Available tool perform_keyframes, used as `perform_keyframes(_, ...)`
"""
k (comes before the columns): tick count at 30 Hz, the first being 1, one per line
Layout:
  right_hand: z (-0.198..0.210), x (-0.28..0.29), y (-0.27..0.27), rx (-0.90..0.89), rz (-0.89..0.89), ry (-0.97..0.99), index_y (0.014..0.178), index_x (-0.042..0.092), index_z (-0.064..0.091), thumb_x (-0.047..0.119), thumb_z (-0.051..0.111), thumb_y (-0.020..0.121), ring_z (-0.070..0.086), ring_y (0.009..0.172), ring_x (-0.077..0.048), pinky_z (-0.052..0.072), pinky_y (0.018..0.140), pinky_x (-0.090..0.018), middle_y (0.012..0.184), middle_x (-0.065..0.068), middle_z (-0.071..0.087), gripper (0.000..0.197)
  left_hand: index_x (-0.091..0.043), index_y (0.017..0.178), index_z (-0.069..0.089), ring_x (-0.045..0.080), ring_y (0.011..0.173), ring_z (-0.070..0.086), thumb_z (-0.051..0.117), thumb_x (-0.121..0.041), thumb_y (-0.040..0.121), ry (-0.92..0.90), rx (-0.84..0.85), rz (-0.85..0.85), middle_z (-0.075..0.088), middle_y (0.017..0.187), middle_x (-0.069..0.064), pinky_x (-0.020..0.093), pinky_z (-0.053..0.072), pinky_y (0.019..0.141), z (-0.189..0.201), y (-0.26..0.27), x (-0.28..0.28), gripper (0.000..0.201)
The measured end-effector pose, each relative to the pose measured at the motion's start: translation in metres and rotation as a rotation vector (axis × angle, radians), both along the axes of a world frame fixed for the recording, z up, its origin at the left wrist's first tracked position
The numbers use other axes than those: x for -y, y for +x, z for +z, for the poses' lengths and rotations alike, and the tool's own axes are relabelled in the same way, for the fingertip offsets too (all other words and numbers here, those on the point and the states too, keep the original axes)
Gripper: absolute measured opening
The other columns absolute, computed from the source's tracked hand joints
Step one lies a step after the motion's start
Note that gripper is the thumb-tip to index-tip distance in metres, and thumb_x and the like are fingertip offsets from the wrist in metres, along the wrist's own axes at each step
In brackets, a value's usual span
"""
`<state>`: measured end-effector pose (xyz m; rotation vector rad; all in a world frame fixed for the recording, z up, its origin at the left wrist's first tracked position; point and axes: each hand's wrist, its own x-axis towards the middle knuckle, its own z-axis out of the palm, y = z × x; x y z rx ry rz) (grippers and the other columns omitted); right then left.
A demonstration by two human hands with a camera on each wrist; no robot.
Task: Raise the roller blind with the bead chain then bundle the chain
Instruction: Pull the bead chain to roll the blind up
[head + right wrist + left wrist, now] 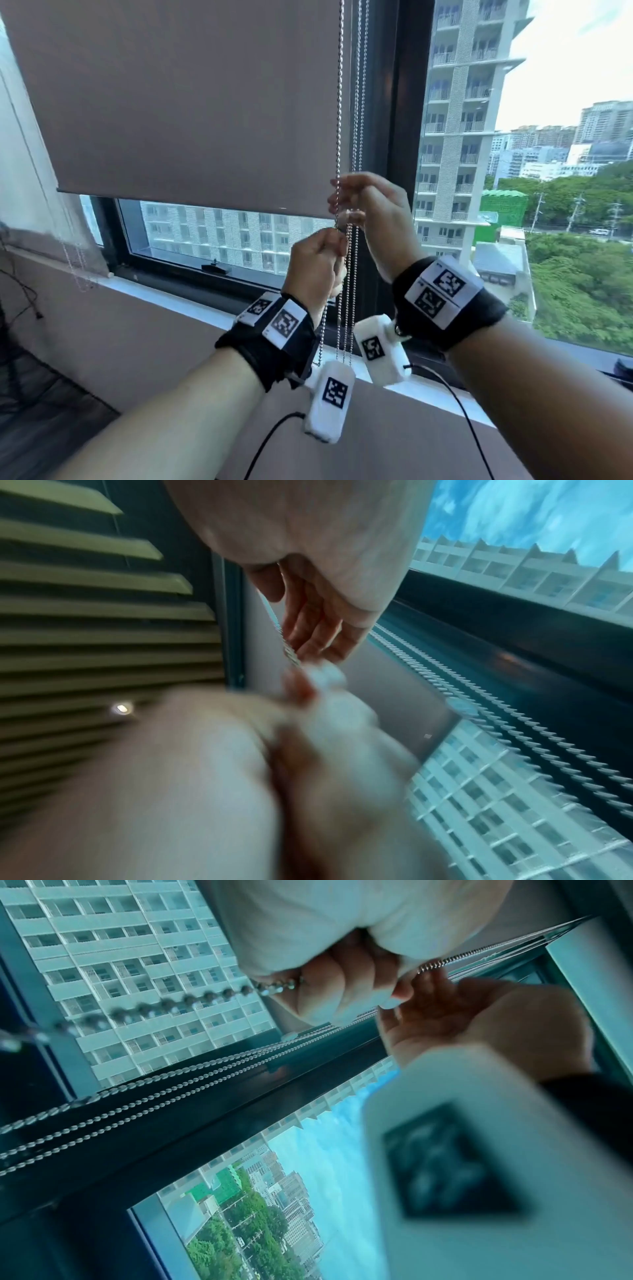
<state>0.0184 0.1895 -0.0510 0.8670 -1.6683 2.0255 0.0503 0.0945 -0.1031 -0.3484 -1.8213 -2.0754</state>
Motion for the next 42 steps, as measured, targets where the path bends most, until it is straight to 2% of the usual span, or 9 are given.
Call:
perform_keyframes(3,0.027,0.007,0.007,0.049,0.100,-0.021,0.104,-0.005,0.062,0.015,0.036,0.101,0.048,0.053,-0.020,0.041,0.048,-0.027,0.068,-0.013,0.053,0.033,-0.016,0.059,0.045,0.009,0.037,0.019,0.031,0.004,0.091,-0.031,0.008,0.017,0.031,0.043,-0.006,0.023,0.010,0.041,-0.007,0.002,0.001,0.040)
perform_keyframes(8,0.039,0.027,0.009,0.168,0.107,-0.023,0.060,0.020,0.037,0.038,0.037,0.104,0.025,0.032,-0.008,0.021,0.039,-0.015,0.046,0.005,0.029,0.047,-0.013,0.060,0.045,0.008,0.042,0.027,0.035,0.010,0.090,0.030,0.012,-0.028,0.043,0.047,-0.009,0.023,0.020,0.045,-0.005,0.004,-0.004,0.040)
perform_keyframes(14,0.030,0.032,0.013,0.147,0.103,-0.048,0.060,0.019,0.032,0.033,0.038,0.104,0.020,0.035,-0.010,0.019,0.038,-0.013,0.051,-0.001,0.026,0.046,-0.024,0.046,0.053,0.007,0.041,0.025,0.034,0.010,0.091,0.039,0.030,-0.047,0.037,0.055,-0.001,0.023,0.015,0.046,-0.011,0.005,0.002,0.059)
perform_keyframes(19,0.014,0.030,0.015,0.097,0.092,-0.044,0.059,0.018,0.032,0.028,0.040,0.104,0.020,0.036,-0.009,0.020,0.036,-0.014,0.055,-0.004,0.025,0.046,-0.019,0.060,0.053,0.008,0.040,0.026,0.039,-0.003,0.096,-0.054,0.054,0.004,0.039,0.051,0.000,0.019,0.019,0.039,-0.017,0.003,0.008,0.042)
perform_keyframes(24,-0.008,0.028,0.008,0.050,0.033,-0.016,0.055,0.018,0.032,0.026,0.042,0.104,0.025,0.037,-0.008,0.022,0.039,-0.021,0.046,0.003,0.028,0.050,-0.006,0.082,0.060,0.008,0.057,0.059,0.037,-0.022,0.101,0.031,-0.047,0.037,0.063,0.065,-0.002,0.026,0.049,0.058,0.000,-0.002,0.014,0.033)
perform_keyframes(31,-0.057,0.022,0.006,0.138,0.041,0.036,0.059,0.017,0.036,0.025,0.040,0.104,0.026,0.038,-0.010,0.022,0.036,-0.018,0.050,-0.002,0.029,0.046,-0.007,0.104,0.068,0.029,0.097,0.071,0.034,-0.034,0.101,-0.039,-0.082,0.028,0.074,0.099,0.016,0.041,0.054,0.089,0.042,-0.010,0.013,0.044)
perform_keyframes(34,-0.083,0.025,0.003,0.168,-0.001,0.075,0.058,0.020,0.030,0.027,0.043,0.104,0.023,0.042,-0.009,0.022,0.040,-0.022,0.052,-0.002,0.026,0.048,-0.003,0.102,0.066,0.030,0.081,0.071,0.033,-0.032,0.102,-0.026,-0.090,-0.057,0.073,0.085,0.015,0.039,0.054,0.079,0.056,-0.008,0.004,0.044)
perform_keyframes(37,-0.092,0.024,0.005,0.174,0.009,0.092,0.056,0.020,0.029,0.027,0.043,0.104,0.025,0.039,-0.007,0.020,0.041,-0.023,0.048,0.001,0.027,0.050,-0.007,0.084,0.059,0.012,0.040,0.040,0.033,-0.028,0.103,0.069,-0.101,-0.092,0.046,0.047,-0.004,0.025,0.033,0.043,0.058,-0.009,-0.004,0.038)
perform_keyframes(42,-0.092,0.027,0.004,0.171,0.079,0.140,0.059,0.019,0.033,0.026,0.040,0.104,0.025,0.044,-0.009,0.017,0.044,-0.027,0.053,-0.002,0.028,0.046,-0.015,0.065,0.045,0.007,0.033,0.020,0.035,-0.023,0.102,0.053,-0.113,-0.022,0.030,0.046,-0.005,0.016,0.014,0.036,0.054,-0.014,-0.001,0.039)
